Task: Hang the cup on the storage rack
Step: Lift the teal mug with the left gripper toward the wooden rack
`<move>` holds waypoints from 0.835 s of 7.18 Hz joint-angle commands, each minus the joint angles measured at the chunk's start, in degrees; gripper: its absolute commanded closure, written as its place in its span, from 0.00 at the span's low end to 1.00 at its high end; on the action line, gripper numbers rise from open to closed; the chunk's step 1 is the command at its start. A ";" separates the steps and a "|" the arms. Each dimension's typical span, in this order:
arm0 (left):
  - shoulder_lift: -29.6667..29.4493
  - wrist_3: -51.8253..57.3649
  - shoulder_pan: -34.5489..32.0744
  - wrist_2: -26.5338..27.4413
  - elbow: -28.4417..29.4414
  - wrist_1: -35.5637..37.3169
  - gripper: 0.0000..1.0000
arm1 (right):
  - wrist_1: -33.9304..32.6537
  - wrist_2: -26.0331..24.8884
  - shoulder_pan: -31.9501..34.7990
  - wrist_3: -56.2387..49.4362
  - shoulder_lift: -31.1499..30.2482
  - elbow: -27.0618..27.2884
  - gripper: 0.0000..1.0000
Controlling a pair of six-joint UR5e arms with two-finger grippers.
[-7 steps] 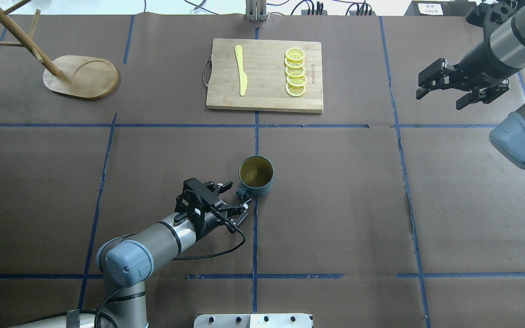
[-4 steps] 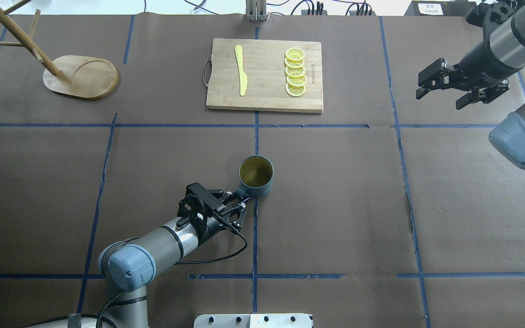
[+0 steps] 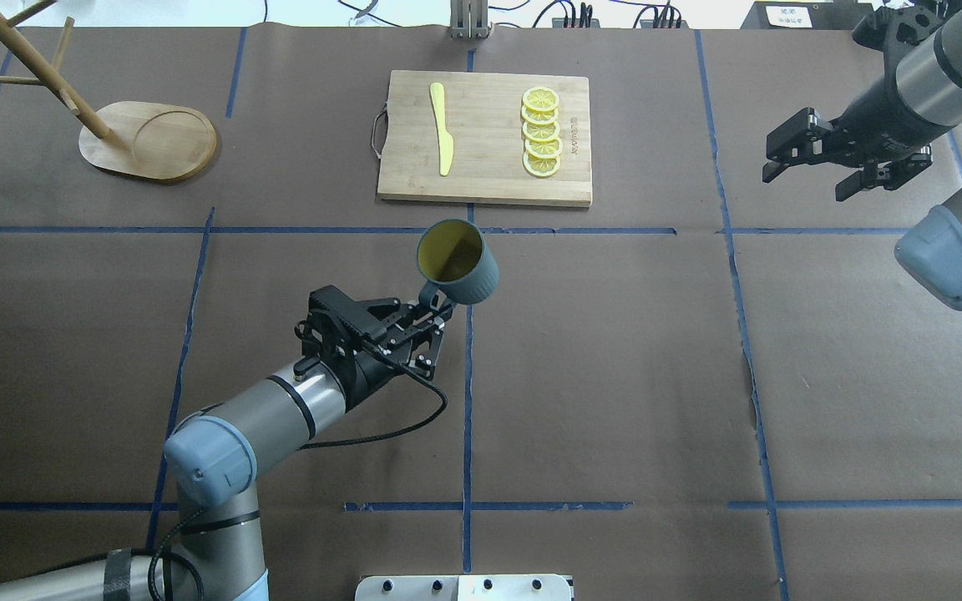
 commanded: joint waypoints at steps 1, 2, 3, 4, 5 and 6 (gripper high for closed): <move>1.78 -12.95 -5.95 0.12 -0.86 0.21 1.00 | 0.07 -0.02 0.00 0.05 -0.10 0.00 0.01; 2.58 -25.06 -9.11 -1.63 -0.77 0.21 1.00 | 0.07 -0.02 0.00 0.13 -0.19 0.00 0.01; 3.11 -32.32 -14.02 -9.48 -0.08 0.30 1.00 | 0.07 -0.02 0.00 0.13 -0.19 0.00 0.01; 5.90 -40.83 -19.11 -16.60 -0.07 0.30 1.00 | 0.07 -0.02 0.08 0.40 -0.19 0.27 0.01; 6.10 -50.48 -24.82 -23.63 0.98 0.30 1.00 | 0.07 -0.02 0.08 0.75 -0.54 0.62 0.01; 6.10 -60.50 -29.75 -29.45 2.46 0.21 1.00 | 0.07 -0.02 0.00 0.92 -0.54 0.71 0.01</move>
